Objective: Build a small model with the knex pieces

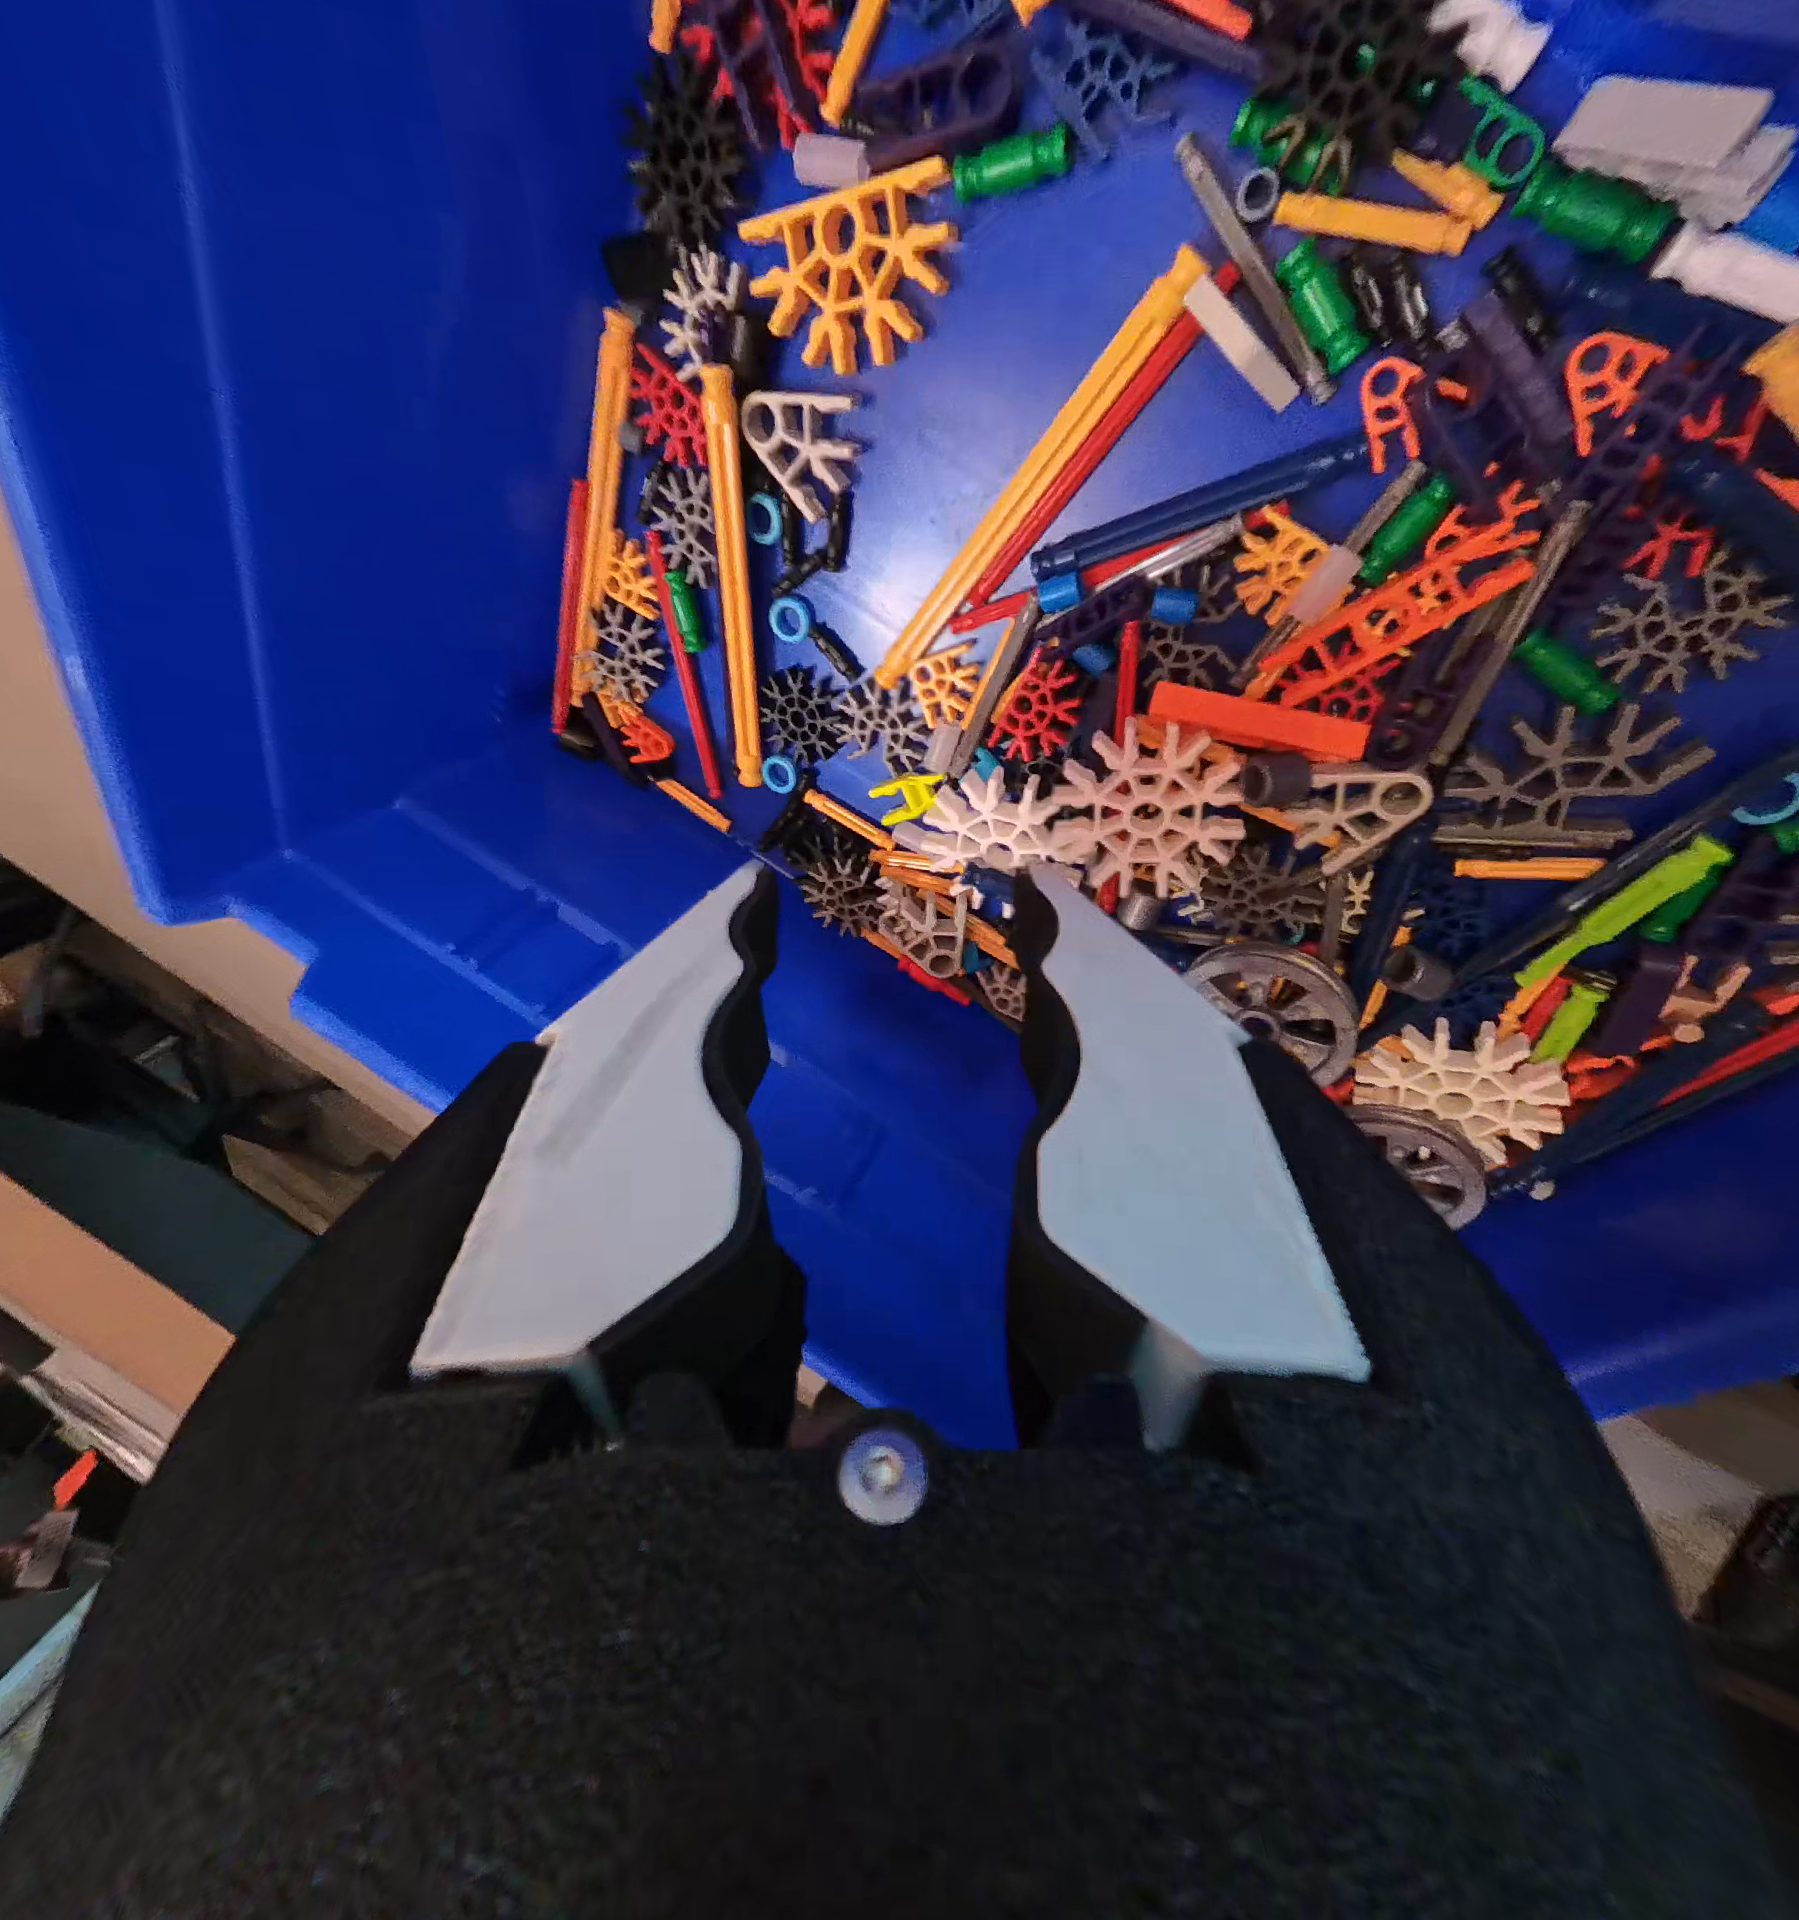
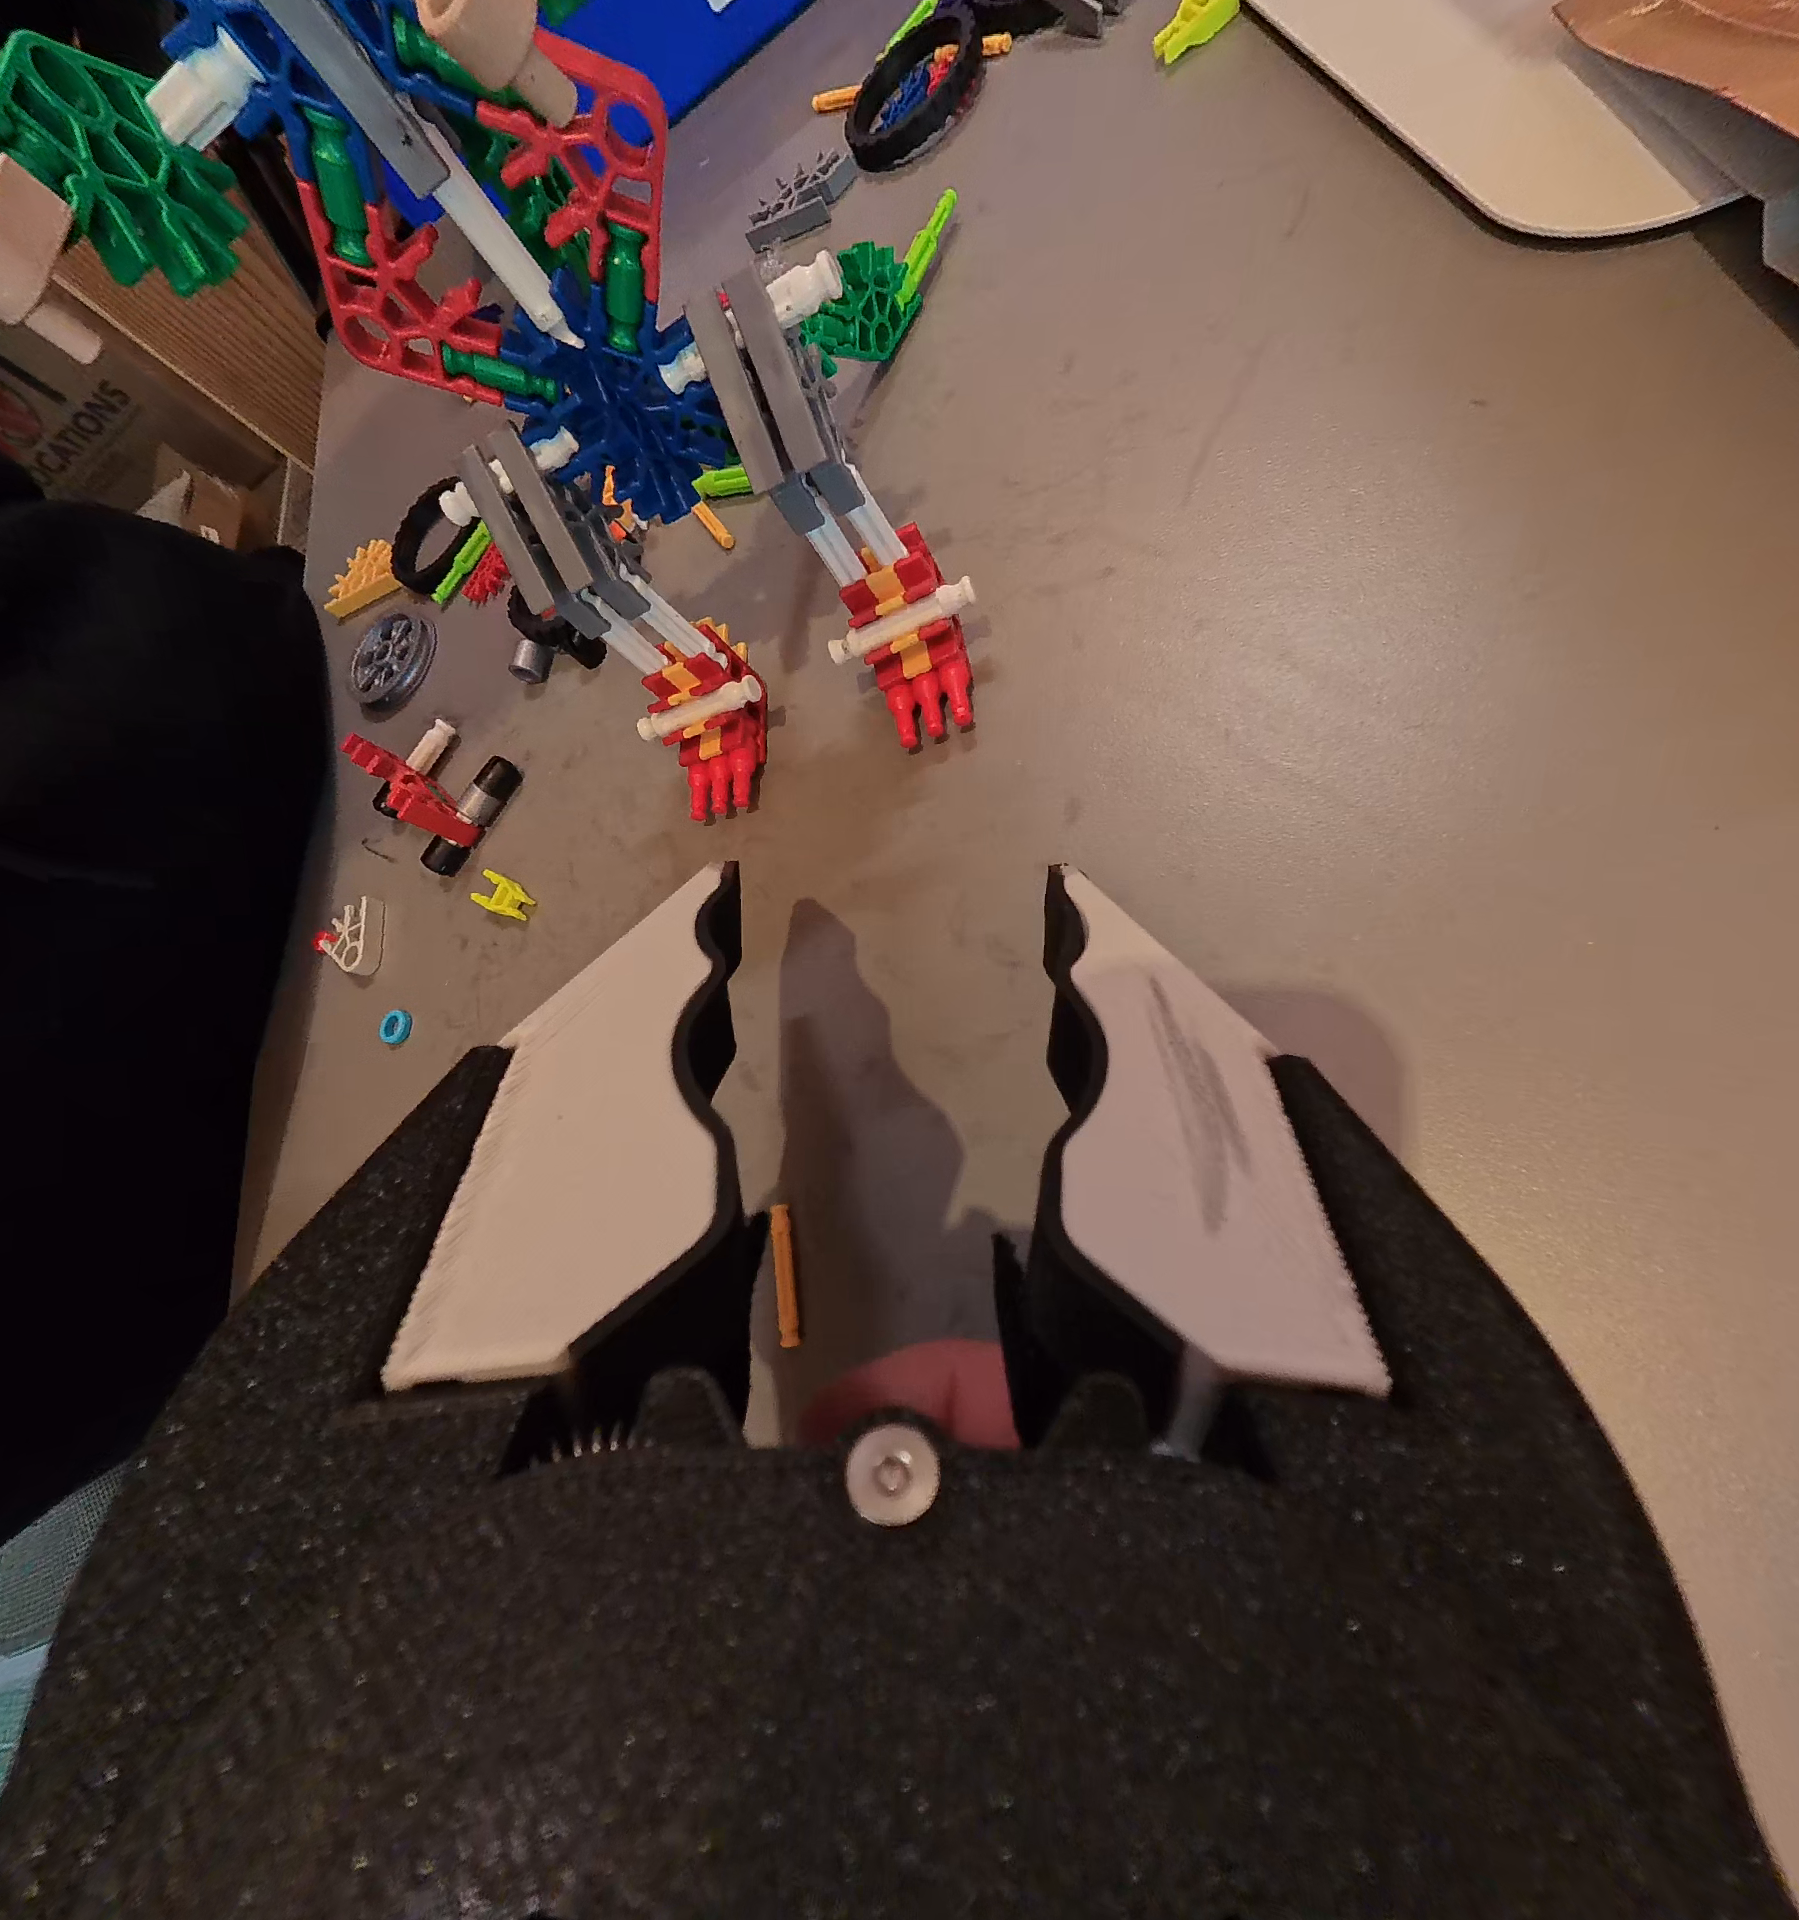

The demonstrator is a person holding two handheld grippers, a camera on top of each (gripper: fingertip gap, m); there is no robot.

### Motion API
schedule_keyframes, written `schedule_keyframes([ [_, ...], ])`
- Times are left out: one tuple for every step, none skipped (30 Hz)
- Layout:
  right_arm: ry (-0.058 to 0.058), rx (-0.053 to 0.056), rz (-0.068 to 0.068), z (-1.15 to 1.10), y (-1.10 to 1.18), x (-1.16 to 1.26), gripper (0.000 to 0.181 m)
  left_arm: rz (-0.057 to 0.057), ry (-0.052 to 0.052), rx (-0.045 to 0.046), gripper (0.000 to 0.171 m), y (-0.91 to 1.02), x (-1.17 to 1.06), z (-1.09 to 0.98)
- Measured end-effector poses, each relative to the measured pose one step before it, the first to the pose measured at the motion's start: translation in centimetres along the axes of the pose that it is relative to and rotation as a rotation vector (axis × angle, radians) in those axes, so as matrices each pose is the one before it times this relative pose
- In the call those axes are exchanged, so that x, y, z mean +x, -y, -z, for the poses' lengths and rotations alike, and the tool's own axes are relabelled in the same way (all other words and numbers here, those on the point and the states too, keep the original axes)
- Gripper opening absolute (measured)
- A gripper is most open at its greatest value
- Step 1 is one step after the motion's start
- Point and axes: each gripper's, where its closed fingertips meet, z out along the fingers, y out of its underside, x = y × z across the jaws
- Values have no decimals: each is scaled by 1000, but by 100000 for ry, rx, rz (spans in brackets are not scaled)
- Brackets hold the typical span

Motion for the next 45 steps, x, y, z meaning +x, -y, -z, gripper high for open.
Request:
schedule_keyframes([
  [-2,4,1,0,1,0,58,-156,-3067,-1793,45,-121,267,-309],
  [-19,1,36,5,-7,0,58,-382,-2045,-1736,47,-107,171,-303],
  [-25,1,40,-7,1,-1,58,-62,-285,-1559,47,-57,-150,-322],
  [-9,3,18,5,-7,-3,58,323,-864,-1363,47,-49,-64,-290],
  [7,-3,-10,-5,7,4,58,317,-2130,-923,47,-25,202,-182],
  [8,0,-21,7,-1,5,58,147,-1509,-201,47,72,22,-288],
  [23,3,-38,0,0,-6,58,188,-1484,-901,47,-47,-11,-331],
  [31,4,-51,-4,0,9,58,176,-1592,-2309,47,-308,-3,-413],
  [19,4,-30,0,1,-5,58,-59,-986,-2889,47,-378,51,-239],
  [4,5,-3,0,1,-1,58,-153,-1626,-1907,45,-170,103,-262],
  [-9,-5,11,0,-1,2,58,1329,-893,1322,45,351,-13,-28],
  [1,-5,5,0,-1,0,58,-192,-518,493,44,196,54,-63],
  [32,11,-35,6,1,0,58,-64,-410,-674,42,5,54,-226],
  [38,14,-41,-7,-5,-4,58,245,-752,-1005,40,-44,115,-329],
  [2,11,-4,6,1,7,58,3,-4017,1107,28,218,607,-75],
  [-32,-4,46,-6,0,0,58,-208,-1309,2343,23,369,161,43],
  [-21,-10,36,-1,-8,-7,58,636,-224,1895,23,279,-72,84],
  [4,-6,-8,-4,6,4,58,651,-1194,775,21,149,83,-6],
  [14,6,-20,6,0,4,58,-1474,-193,1358,16,231,32,19],
  [14,4,-19,0,1,-3,58,-326,930,3017,14,460,-233,226],
  [15,-5,-24,0,-1,-4,58,2321,1836,3990,17,601,-644,354],
  [23,-2,-41,-4,-1,11,58,2416,2898,3661,20,512,-863,583],
  [38,7,-52,6,0,-2,58,1618,4032,3233,22,443,-1046,588],
  [47,9,-54,1,8,2,58,1829,4009,2806,20,387,-1104,540],
  [35,10,-45,-1,1,-8,58,2297,2985,1977,21,286,-969,403],
  [20,5,-22,1,-7,7,58,1834,1676,1230,22,190,-694,232],
  [-5,1,7,0,0,1,58,1218,283,389,24,71,-333,24],
  [-34,-6,42,-1,7,-4,58,520,-366,-658,27,-46,-132,-171],
  [-44,-10,58,-1,-8,-2,58,-214,270,-1335,32,-73,-111,-319],
  [-30,-4,38,0,-1,7,58,-399,76,-1801,37,-93,2,-434],
  [-24,2,29,-7,1,-2,58,-789,-812,-1977,45,-128,212,-505],
  [-30,-4,42,5,-8,2,58,-470,-1156,-1264,51,20,212,-430],
  [-31,-6,39,-1,7,-5,58,259,-810,-762,58,94,100,-383],
  [-14,-1,20,0,0,3,58,551,-1079,-456,63,110,102,-324],
  [15,4,-17,0,1,-3,58,684,-1334,-307,69,86,141,-269],
  [35,12,-36,0,-6,4,58,790,-1858,139,74,148,220,-339],
  [47,16,-53,6,1,-3,58,808,-2371,0,77,110,220,-218],
  [51,24,-65,0,10,1,58,605,-2029,-220,81,71,178,-215],
  [15,10,-26,-1,1,-4,58,219,-911,-875,85,12,2,-135],
  [-24,-12,37,1,-2,6,58,265,-1304,-941,85,21,113,-46],
  [-9,2,25,5,-7,-2,58,248,-1655,-1135,90,24,155,-70],
  [12,15,-16,-1,2,-3,58,-21,-1529,-1064,93,94,103,-186],
  [-1,11,6,-1,2,1,58,-281,-507,-1311,96,23,-48,-174],
  [-32,14,51,9,2,-1,58,-86,-1419,-796,96,84,45,-102],
  [-46,2,70,-2,-6,-1,58,-794,-1154,-826,99,4,54,-56],
])
